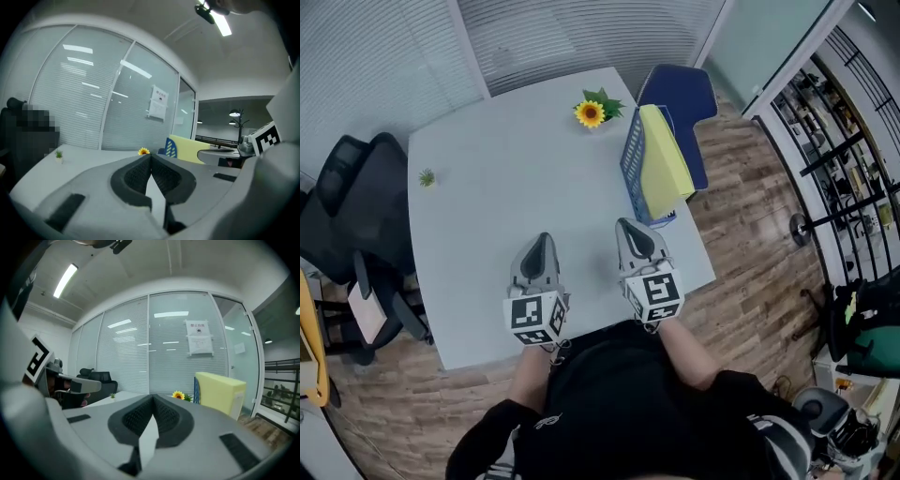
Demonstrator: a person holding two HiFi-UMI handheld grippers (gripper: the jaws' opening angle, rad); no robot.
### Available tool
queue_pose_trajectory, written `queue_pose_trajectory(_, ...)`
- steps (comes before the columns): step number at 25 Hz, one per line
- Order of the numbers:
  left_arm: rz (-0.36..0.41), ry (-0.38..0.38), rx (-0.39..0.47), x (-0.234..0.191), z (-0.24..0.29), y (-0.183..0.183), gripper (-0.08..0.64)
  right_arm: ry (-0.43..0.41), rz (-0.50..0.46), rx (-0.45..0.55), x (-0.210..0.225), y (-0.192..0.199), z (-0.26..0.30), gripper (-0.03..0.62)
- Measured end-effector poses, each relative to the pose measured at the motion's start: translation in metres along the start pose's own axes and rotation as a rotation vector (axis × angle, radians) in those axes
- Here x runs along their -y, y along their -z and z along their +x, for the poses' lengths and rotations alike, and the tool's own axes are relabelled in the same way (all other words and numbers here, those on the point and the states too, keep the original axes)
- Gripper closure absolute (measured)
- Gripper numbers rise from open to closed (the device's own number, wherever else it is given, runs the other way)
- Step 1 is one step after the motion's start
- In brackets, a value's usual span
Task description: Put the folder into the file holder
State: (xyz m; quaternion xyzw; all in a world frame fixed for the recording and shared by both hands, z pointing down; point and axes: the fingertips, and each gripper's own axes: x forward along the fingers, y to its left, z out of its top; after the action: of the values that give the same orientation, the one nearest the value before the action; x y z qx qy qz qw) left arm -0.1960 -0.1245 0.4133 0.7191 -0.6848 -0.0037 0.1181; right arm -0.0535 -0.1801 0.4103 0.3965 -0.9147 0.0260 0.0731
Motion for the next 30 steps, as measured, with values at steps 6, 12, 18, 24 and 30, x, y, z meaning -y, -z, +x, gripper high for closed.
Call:
queue_pose_trajectory(6, 0.074, 0.001, 0.101, 0.016, 0.002, -0.047, 0.554, 0.002, -0.033, 0.094, 0.014, -0.046, -0.005, 0.588)
queue_pose_trajectory(12, 0.084, -0.036, 0.122, 0.019, 0.013, -0.056, 0.554, -0.026, -0.07, 0.14, 0.02, -0.067, 0.009, 0.589)
queue_pose_trajectory(18, 0.062, -0.026, 0.124, 0.033, 0.026, -0.057, 0.554, -0.041, -0.085, 0.147, 0.025, -0.068, 0.011, 0.588)
queue_pose_trajectory(24, 0.088, -0.005, 0.112, 0.041, 0.031, -0.057, 0.554, -0.063, -0.097, 0.148, 0.022, -0.075, 0.007, 0.589)
queue_pose_trajectory(30, 0.097, -0.007, 0.114, 0.041, 0.034, -0.055, 0.554, -0.054, -0.078, 0.152, 0.031, -0.067, 0.012, 0.589)
